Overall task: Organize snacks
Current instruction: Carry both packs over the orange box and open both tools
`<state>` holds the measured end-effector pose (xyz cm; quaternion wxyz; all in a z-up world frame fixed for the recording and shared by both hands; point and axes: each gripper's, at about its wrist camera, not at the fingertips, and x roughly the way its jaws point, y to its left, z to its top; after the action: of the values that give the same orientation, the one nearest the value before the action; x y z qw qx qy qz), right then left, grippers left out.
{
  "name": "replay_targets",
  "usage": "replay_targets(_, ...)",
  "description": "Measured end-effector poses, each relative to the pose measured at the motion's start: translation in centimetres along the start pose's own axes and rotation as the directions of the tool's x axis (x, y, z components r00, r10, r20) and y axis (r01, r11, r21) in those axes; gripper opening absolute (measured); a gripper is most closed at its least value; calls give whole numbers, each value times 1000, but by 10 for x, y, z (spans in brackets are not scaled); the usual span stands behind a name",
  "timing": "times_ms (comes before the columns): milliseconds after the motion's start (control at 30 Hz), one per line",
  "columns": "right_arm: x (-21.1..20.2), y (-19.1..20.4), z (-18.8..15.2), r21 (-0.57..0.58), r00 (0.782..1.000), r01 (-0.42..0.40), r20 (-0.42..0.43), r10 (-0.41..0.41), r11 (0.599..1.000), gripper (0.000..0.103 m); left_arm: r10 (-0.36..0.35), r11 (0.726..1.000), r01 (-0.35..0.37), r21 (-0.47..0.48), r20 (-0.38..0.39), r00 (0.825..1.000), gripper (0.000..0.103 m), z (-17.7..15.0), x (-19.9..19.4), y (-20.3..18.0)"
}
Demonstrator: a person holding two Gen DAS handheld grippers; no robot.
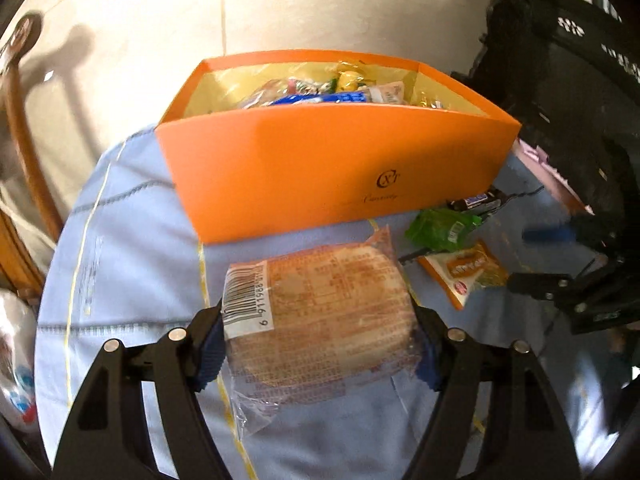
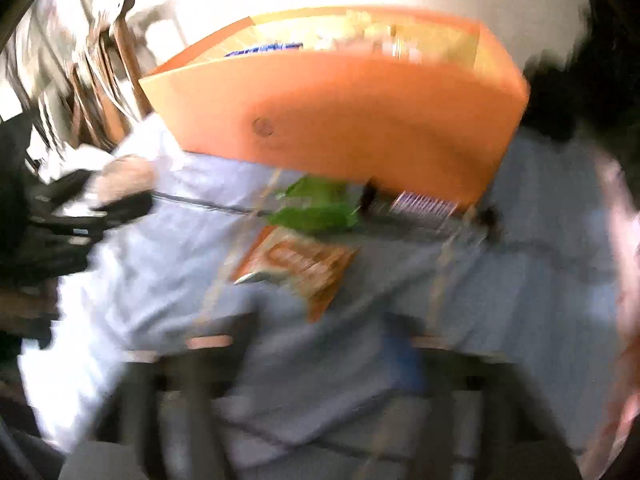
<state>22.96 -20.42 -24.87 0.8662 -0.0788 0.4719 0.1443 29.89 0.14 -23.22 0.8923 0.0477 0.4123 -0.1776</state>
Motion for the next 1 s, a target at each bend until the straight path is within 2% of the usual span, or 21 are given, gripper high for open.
replay_targets(133,34,16,18,-175,997,-10,-75,-4,985,80,13,1000,-14,-20,-11,1000,72,-12,-4,-5)
replay_targets(167,46,20,20,-208,994,-11,-105,-12,978,77,16,999,-16,-28,-15,1000,72,-11,-3,-3)
replay_targets(200,55,22,20,-215,990,-22,-144,-9,976,66,22,999,-23,-38,-21,1000,73,-13,-6,-1)
replay_targets(233,56,22,22,-189,988,-66,-152,38,980,45,28,998,-29,-48,-24,999,73,-15,-8,3)
replay_targets(267,57,23,25,-167,983,-92,-175,62,982,36,32,998,-34,-59,-26,999,73,-17,-10,5)
replay_targets(333,55,30,26,-178,981,-96,-186,62,979,34,42,996,-44,-83,-24,999,73,-20,-16,11)
replay_targets(400,46,34,22,-156,979,-134,-174,106,979,33,50,993,-51,-107,-15,999,73,-21,-21,17)
replay_targets(500,23,28,22,-53,979,-176,-115,169,983,33,50,990,-49,-132,10,999,73,-18,-30,21)
replay_targets(533,10,22,25,7,977,-199,-75,198,980,33,48,990,-45,-131,19,999,73,-15,-34,20)
replay_targets(633,-28,11,29,85,974,-226,31,224,970,33,27,995,-19,-100,80,996,74,2,-51,9)
replay_targets(733,-73,-9,50,117,972,-206,140,189,972,33,-1,998,10,-58,144,990,74,33,-68,-1)
replay_targets(867,-122,-38,105,148,959,-160,256,119,976,34,-24,1000,24,0,221,975,74,95,-82,-10)
replay_targets(1000,-139,-55,159,146,954,-106,293,60,983,34,-9,999,-3,43,272,962,75,156,-81,-19)
